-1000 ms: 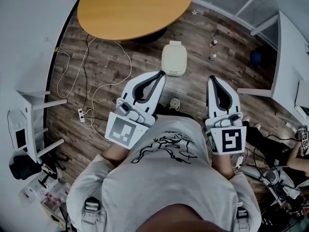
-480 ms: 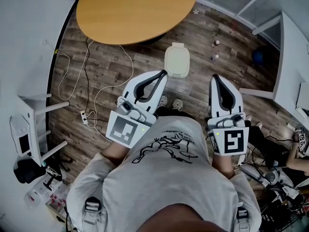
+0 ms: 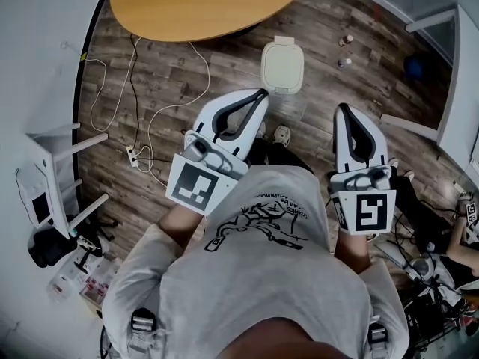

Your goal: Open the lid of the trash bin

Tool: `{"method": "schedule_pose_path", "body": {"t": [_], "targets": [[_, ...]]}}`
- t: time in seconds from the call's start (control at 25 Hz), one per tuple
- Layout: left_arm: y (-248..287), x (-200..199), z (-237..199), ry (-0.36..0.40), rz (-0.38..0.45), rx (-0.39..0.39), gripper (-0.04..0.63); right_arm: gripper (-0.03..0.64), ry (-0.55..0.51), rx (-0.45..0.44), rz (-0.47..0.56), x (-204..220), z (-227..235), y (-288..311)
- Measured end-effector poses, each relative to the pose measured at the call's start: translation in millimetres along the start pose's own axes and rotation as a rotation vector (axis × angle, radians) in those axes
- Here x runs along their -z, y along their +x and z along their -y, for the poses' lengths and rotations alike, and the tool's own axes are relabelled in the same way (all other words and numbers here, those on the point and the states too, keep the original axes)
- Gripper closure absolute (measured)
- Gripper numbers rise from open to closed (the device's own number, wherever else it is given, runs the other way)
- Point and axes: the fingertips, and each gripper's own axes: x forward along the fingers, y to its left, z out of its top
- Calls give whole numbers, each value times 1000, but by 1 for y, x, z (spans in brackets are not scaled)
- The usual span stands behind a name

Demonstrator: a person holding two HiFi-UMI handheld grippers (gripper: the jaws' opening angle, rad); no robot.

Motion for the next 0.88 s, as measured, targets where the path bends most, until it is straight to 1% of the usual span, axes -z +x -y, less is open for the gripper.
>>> {"method": "schedule_pose_path", "body": {"t": [0.24,0.4,0.52,0.68,0.88], "targets": [[6,37,-1,-37,-41,14,575,611,28,-19,-66,37,-7,10],[9,63,-2,-48,-69,32,575,611,34,-15,-117,67,-13,15],[10,83,0,-66,-91,44,575,611,57,-11,-142,84,-20,19],[10,109,3,-81,-122,56,575,611,51,-19,-178,110,-26,21],[10,143,1,-97,-151,62,575,611,86,-8,-210,140,-34,33]]}}
